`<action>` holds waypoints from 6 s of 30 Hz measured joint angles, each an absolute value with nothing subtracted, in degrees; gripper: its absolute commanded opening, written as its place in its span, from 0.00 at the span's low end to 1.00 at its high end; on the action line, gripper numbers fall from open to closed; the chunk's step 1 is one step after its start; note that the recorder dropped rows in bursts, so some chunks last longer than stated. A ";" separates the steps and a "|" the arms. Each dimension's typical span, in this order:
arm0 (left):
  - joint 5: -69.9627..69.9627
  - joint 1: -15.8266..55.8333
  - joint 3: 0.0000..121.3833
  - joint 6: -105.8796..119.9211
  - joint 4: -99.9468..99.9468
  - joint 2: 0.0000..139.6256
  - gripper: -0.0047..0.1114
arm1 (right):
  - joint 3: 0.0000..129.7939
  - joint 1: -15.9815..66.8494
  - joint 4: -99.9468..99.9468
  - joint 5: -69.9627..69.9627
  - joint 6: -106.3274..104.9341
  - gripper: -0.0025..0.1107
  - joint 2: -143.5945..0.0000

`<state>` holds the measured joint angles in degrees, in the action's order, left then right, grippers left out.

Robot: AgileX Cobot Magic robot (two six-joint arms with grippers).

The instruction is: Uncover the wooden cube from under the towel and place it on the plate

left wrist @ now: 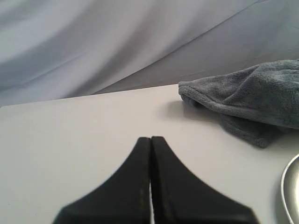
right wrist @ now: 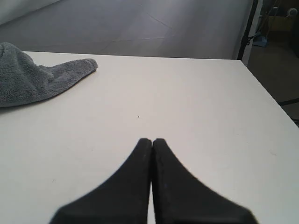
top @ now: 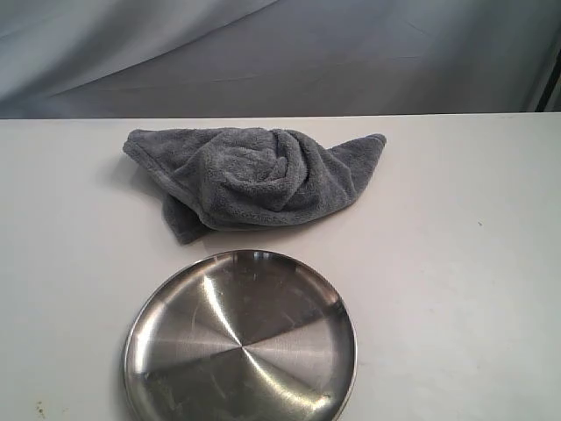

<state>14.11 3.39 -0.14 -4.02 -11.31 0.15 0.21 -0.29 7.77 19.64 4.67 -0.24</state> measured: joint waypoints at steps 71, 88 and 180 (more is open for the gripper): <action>-20.21 3.39 -0.14 -30.51 -16.30 0.15 0.04 | 0.21 -0.29 7.77 19.64 4.67 0.02 -0.24; -26.78 3.39 16.02 -30.51 -26.65 22.95 0.04 | 0.21 -0.29 7.77 19.64 4.67 0.02 -0.24; -53.84 11.67 52.24 -28.33 -38.33 120.23 0.94 | 0.21 -0.29 7.77 19.64 4.67 0.02 -0.24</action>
<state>-53.84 11.67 52.24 -28.33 -38.33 120.23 0.21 -0.29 7.77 19.64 4.67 -0.24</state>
